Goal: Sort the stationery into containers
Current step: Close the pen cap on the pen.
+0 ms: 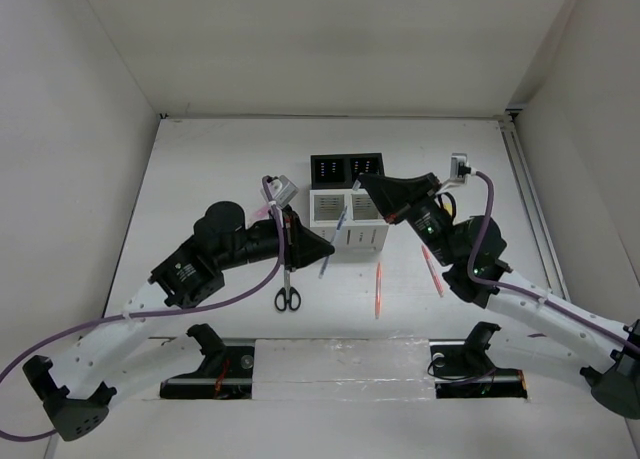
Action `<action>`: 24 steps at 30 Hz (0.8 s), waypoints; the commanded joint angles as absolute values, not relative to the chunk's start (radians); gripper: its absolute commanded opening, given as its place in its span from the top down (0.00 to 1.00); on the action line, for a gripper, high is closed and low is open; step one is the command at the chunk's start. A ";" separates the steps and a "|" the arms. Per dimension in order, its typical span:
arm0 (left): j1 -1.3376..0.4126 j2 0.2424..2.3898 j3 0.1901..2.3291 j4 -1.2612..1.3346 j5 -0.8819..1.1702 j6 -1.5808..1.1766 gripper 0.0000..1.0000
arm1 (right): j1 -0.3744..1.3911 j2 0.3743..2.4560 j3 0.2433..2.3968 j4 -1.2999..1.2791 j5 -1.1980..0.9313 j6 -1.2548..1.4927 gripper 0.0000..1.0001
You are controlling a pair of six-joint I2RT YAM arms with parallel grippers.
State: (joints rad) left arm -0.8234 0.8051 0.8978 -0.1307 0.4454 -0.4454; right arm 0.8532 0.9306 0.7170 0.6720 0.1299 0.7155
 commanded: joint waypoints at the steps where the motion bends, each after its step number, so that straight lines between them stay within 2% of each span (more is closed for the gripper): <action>1: -0.822 0.785 0.917 -0.075 0.451 -0.428 1.00 | 0.864 0.923 0.713 0.756 0.098 0.727 1.00; 24: -0.822 0.816 0.917 -0.084 0.411 -0.437 1.00 | 0.864 0.945 0.664 0.787 0.037 0.765 1.00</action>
State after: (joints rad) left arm -0.8230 0.8227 0.8978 -0.1307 0.4217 -0.4454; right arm 0.8532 0.9684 0.6674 0.7181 0.0494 0.7601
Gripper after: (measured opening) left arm 0.075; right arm 0.039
